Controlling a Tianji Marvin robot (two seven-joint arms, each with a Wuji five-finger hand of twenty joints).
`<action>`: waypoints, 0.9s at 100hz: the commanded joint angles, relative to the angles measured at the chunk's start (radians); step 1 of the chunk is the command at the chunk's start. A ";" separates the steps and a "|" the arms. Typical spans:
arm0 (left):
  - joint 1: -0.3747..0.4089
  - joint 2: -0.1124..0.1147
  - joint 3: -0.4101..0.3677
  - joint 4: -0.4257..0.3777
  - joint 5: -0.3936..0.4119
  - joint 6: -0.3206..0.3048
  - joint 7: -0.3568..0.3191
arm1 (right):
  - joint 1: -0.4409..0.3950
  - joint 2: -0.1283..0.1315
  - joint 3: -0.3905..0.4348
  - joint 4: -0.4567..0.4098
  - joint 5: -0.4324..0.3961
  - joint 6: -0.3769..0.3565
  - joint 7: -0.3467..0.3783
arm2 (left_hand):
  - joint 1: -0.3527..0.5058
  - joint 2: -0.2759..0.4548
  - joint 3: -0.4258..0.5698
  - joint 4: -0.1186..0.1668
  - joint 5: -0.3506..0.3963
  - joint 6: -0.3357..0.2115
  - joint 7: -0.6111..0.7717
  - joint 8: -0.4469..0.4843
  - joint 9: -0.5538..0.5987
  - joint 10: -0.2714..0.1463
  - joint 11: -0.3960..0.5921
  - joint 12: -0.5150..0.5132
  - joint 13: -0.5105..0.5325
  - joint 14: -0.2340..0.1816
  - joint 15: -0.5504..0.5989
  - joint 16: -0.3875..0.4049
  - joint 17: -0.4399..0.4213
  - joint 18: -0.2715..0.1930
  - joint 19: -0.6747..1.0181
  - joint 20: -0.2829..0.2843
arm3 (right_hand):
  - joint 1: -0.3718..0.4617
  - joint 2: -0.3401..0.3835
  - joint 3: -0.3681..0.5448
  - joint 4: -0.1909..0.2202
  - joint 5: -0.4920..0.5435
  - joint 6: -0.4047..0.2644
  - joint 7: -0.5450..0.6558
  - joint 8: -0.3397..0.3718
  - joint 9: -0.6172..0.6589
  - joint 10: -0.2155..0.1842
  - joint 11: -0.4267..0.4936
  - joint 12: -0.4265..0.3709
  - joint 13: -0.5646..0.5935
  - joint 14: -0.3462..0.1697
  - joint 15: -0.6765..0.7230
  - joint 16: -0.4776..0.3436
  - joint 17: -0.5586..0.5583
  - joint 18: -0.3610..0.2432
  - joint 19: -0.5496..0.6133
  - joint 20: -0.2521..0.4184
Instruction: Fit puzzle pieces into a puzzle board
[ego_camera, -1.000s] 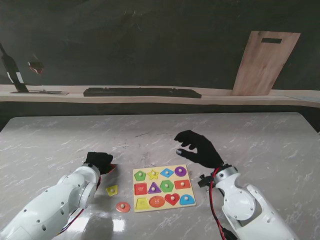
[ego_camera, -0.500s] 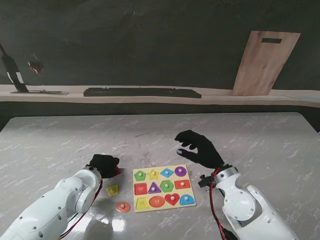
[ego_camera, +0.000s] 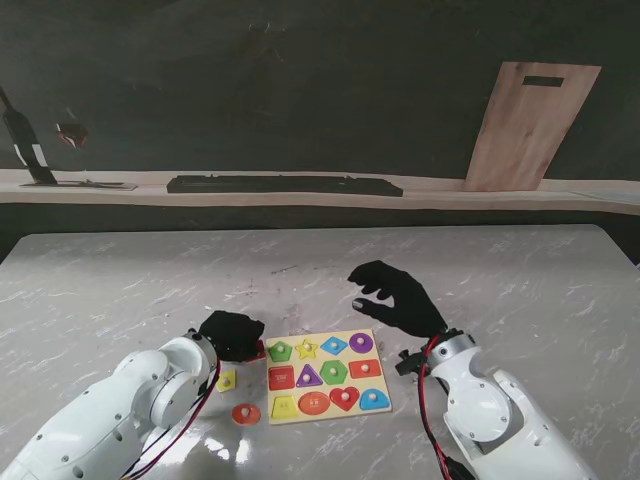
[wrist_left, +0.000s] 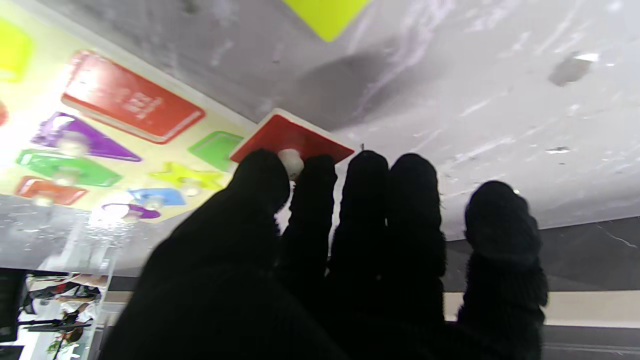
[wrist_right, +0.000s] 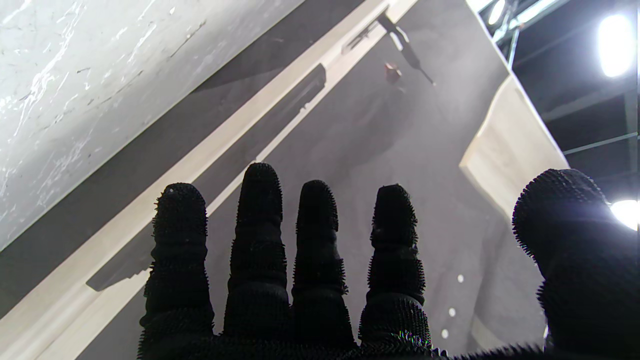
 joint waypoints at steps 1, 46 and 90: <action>0.002 -0.002 0.014 -0.019 -0.011 -0.013 -0.015 | -0.004 -0.003 -0.006 -0.003 -0.001 -0.005 0.002 | 0.009 -0.015 0.059 0.024 0.025 -0.035 0.046 0.016 0.025 0.025 0.019 0.013 0.031 -0.015 0.035 0.005 0.006 -0.127 0.045 0.015 | -0.022 0.017 0.008 0.029 0.033 -0.032 -0.011 -0.007 0.034 -0.006 -0.005 0.007 0.021 -0.004 0.010 0.010 0.002 -0.004 0.015 0.011; 0.000 0.001 0.075 -0.050 -0.062 -0.021 -0.056 | -0.005 -0.003 -0.007 -0.002 -0.005 -0.006 -0.001 | -0.003 -0.023 0.078 0.027 0.032 -0.036 0.046 0.011 0.032 0.026 0.017 0.009 0.040 -0.011 0.033 0.002 0.014 -0.123 0.051 0.016 | -0.021 0.018 0.008 0.029 0.031 -0.033 -0.011 -0.007 0.034 -0.005 -0.005 0.007 0.021 -0.004 0.009 0.010 0.001 -0.003 0.015 0.011; -0.030 0.002 0.131 -0.012 -0.051 -0.036 -0.031 | -0.007 -0.003 -0.005 -0.003 -0.011 -0.007 -0.002 | -0.011 -0.025 0.090 0.023 0.029 -0.042 0.047 0.006 0.028 0.023 0.017 0.008 0.038 -0.014 0.033 0.000 0.015 -0.125 0.053 0.015 | -0.022 0.017 0.007 0.029 0.033 -0.033 -0.011 -0.007 0.035 -0.006 -0.005 0.007 0.022 -0.003 0.009 0.010 0.002 -0.003 0.015 0.011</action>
